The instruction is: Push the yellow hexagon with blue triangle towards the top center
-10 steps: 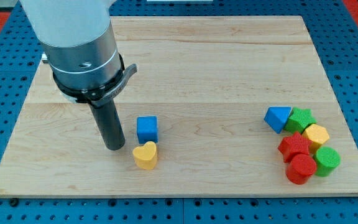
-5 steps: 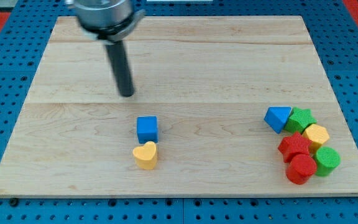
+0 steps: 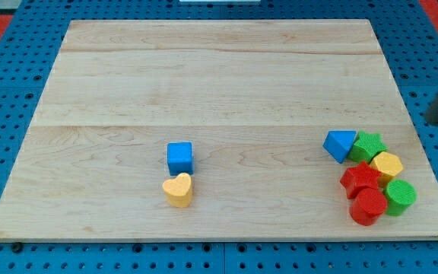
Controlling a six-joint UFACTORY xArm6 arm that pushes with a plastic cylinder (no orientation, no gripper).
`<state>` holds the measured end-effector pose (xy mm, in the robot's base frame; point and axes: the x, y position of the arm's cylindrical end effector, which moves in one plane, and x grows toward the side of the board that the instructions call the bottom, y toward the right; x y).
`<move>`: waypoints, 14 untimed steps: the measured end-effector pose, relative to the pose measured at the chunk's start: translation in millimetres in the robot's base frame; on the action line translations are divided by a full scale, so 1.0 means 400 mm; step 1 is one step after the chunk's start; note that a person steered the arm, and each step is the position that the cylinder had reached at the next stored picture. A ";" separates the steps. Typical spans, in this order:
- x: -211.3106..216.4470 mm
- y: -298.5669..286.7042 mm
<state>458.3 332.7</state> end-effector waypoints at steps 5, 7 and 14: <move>0.167 -0.113; 0.223 -0.222; -0.125 -0.548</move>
<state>408.3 113.5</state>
